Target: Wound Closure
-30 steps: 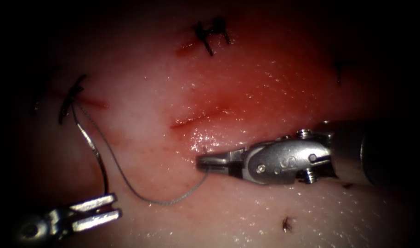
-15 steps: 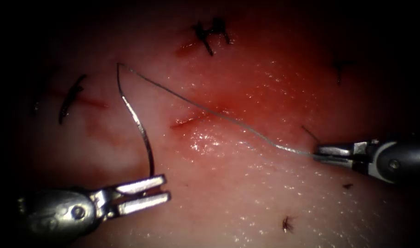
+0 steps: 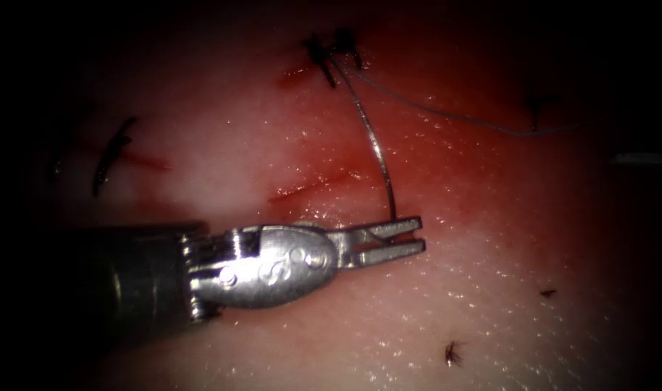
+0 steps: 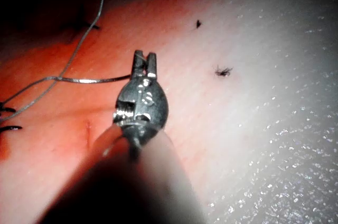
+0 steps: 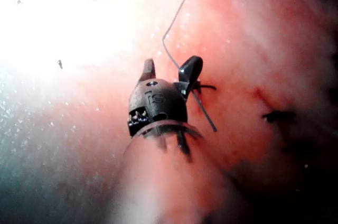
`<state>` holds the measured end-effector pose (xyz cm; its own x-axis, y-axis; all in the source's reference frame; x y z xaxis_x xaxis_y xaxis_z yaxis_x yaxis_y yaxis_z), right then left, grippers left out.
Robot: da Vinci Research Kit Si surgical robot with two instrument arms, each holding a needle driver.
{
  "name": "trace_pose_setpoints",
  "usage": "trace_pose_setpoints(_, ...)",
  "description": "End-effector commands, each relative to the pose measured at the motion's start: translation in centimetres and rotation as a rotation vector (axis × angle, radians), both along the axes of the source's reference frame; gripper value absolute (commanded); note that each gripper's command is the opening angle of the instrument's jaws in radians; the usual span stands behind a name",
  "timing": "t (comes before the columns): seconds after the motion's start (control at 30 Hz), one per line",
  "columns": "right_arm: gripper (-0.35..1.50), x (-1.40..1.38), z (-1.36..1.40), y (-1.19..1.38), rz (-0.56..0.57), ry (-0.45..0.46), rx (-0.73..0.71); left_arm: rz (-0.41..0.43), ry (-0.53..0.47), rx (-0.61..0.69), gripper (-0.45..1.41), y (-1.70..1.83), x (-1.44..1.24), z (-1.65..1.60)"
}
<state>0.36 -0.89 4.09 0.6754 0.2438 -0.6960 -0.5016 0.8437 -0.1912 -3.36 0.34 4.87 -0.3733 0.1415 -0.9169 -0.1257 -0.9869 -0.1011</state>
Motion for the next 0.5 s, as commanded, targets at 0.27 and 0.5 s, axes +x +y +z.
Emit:
trace_pose_setpoints(0.27, 1.48, 0.14, -0.29, 0.08, -0.075, -0.294, -0.108, 0.091, 0.227, -0.184, -0.45, -0.02, 0.22, 0.87)
trace_pose_setpoints(0.5, 1.48, -0.33, -0.54, -0.05, -0.016, -0.407, -0.097, 0.085, 0.268, -0.198, -0.45, 0.10, 0.45, 0.80)
